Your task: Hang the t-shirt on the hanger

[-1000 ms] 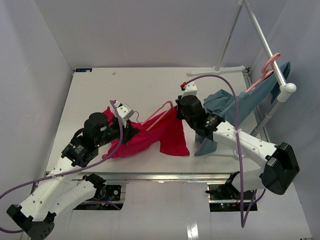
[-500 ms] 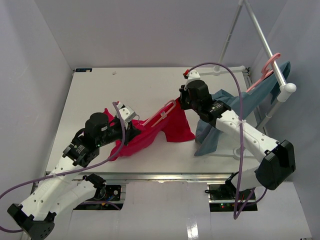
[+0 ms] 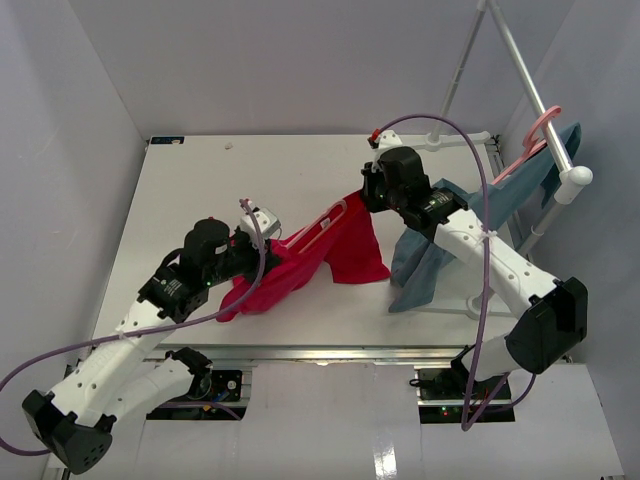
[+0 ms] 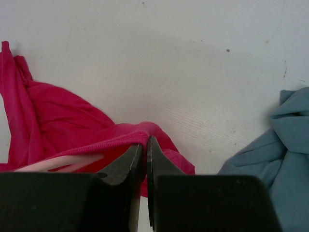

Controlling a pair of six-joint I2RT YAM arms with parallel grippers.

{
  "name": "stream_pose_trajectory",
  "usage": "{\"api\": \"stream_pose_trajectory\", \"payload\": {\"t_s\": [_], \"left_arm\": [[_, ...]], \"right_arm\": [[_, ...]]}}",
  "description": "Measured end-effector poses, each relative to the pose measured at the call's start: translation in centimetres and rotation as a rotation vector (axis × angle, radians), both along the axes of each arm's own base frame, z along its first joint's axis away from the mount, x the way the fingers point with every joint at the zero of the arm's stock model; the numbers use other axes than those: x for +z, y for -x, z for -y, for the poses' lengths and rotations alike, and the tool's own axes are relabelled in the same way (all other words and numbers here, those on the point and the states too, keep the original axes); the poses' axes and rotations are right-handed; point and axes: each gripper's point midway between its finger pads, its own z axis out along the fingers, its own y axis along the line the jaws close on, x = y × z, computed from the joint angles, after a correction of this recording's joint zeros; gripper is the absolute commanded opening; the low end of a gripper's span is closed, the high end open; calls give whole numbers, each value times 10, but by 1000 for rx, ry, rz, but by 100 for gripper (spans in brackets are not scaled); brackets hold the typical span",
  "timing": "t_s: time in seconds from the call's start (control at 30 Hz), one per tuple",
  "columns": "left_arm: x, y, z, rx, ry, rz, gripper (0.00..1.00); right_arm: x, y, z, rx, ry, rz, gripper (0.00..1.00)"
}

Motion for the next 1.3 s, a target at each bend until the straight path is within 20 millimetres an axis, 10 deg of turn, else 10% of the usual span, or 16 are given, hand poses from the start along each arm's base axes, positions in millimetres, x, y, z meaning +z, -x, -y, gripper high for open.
{"api": "stream_pose_trajectory", "payload": {"t_s": [0.27, 0.63, 0.83, 1.3], "left_arm": [[-20, -20, 20, -65, -91, -78, 0], [-20, -8, 37, -199, -67, -108, 0], [-22, 1, 44, -255, -45, -146, 0], [-13, 22, 59, -362, 43, -199, 0]], "right_arm": [[16, 25, -18, 146, -24, -3, 8], [15, 109, -66, 447, -40, -14, 8], [9, 161, -79, 599, -51, -28, 31], [19, 171, -76, 678, -53, 55, 58]]}}
